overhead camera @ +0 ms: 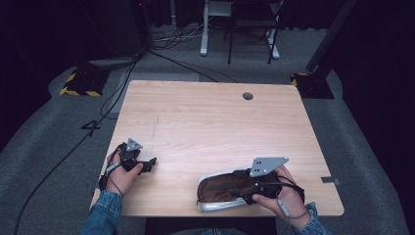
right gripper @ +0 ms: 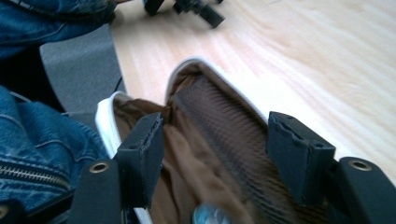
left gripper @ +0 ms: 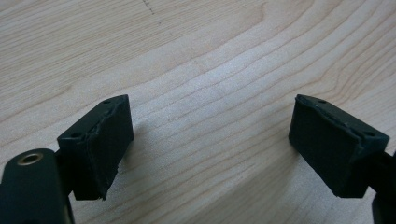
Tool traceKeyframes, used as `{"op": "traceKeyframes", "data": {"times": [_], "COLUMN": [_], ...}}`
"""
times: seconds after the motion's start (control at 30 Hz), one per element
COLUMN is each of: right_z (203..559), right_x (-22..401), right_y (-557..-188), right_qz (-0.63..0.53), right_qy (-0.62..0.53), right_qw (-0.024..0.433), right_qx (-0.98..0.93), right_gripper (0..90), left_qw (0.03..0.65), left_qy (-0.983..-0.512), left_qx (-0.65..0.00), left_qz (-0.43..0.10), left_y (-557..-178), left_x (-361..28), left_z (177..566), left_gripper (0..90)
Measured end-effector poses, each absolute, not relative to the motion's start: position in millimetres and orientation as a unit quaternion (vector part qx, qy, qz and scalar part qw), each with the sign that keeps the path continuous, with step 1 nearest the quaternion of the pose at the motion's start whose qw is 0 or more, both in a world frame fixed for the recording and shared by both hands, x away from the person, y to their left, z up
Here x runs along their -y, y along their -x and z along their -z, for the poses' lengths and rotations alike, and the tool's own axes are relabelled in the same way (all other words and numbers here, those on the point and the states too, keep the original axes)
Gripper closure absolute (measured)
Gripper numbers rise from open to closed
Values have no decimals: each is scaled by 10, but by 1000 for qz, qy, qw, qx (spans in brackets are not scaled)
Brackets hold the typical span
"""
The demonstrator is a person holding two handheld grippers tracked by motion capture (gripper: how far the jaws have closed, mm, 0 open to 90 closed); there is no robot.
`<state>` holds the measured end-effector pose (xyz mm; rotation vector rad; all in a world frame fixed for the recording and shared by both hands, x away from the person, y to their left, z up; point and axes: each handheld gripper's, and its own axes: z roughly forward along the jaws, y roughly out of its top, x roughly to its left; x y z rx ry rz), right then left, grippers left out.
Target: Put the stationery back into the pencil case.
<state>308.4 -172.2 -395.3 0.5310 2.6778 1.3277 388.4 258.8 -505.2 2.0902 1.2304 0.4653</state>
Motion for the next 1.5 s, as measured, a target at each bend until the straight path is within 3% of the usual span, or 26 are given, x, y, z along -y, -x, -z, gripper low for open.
{"op": "traceKeyframes", "data": {"times": [0.57,1.5], "right_z": [3707,4115], "right_x": [2369,3196], "right_y": [-3387,-3895], "right_qz": [-480,-437], "right_qy": [-254,-387], "right_qw": [157,217], "right_qx": [-825,-783], "right_gripper": [315,216], "left_qw": [329,330], "left_qy": [-799,-799], "left_qx": [-471,-470], "left_qz": [-178,-178], "left_y": [-3881,-3882], "left_x": [-2588,-2589], "left_z": [5052,5052], "left_gripper": [141,141]}}
